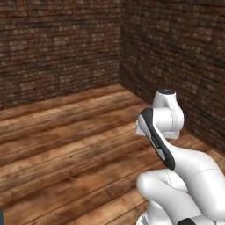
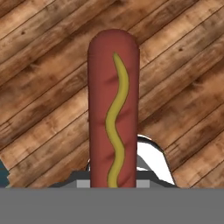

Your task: Place the cold items (carrot and sweet potato) from the fridge in one tupperware on the dining counter. Place the warm items (kebab skewer and hot dog) in the stove area in another tupperware.

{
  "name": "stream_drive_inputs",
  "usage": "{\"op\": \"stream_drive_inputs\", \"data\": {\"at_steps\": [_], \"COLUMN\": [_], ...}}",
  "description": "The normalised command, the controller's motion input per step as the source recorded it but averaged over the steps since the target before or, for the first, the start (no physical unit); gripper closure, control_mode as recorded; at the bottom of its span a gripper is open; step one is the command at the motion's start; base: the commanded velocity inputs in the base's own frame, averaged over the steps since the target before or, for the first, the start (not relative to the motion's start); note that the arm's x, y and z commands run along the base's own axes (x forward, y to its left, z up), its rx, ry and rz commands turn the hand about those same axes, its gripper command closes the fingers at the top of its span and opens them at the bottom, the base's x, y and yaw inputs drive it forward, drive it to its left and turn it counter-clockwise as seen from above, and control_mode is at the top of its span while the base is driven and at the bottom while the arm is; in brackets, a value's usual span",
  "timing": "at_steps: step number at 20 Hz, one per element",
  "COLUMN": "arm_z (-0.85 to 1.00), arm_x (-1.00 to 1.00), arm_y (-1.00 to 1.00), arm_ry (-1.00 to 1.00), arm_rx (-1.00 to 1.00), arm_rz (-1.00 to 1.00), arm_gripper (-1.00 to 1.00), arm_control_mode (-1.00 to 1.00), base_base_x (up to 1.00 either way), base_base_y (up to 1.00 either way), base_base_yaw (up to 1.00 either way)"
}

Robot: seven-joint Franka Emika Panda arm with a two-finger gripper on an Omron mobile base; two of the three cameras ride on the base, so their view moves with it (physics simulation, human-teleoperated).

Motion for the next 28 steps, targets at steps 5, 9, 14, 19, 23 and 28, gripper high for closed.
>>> {"op": "stream_drive_inputs", "data": {"at_steps": [5, 9, 14, 19, 23, 28], "arm_z": [0.00, 0.00, 0.00, 0.00, 0.00, 0.00], "arm_x": [0.00, 0.00, 0.00, 0.00, 0.00, 0.00], "arm_y": [0.00, 0.00, 0.00, 0.00, 0.00, 0.00], "arm_ry": [0.00, 0.00, 0.00, 0.00, 0.00, 0.00], "arm_rx": [0.00, 0.00, 0.00, 0.00, 0.00, 0.00], "arm_rz": [0.00, 0.00, 0.00, 0.00, 0.00, 0.00], "arm_gripper": [1.00, 1.00, 1.00, 1.00, 1.00, 1.00], "arm_control_mode": [1.00, 1.00, 1.00, 1.00, 1.00, 1.00], "base_base_x": [1.00, 1.00, 1.00, 1.00, 1.00, 1.00], "base_base_y": [0.10, 0.22, 0.01, -0.11, -0.36, -0.61], "base_base_yaw": [0.38, 0.38, 0.56, 0.56, 0.40, 0.31]}}
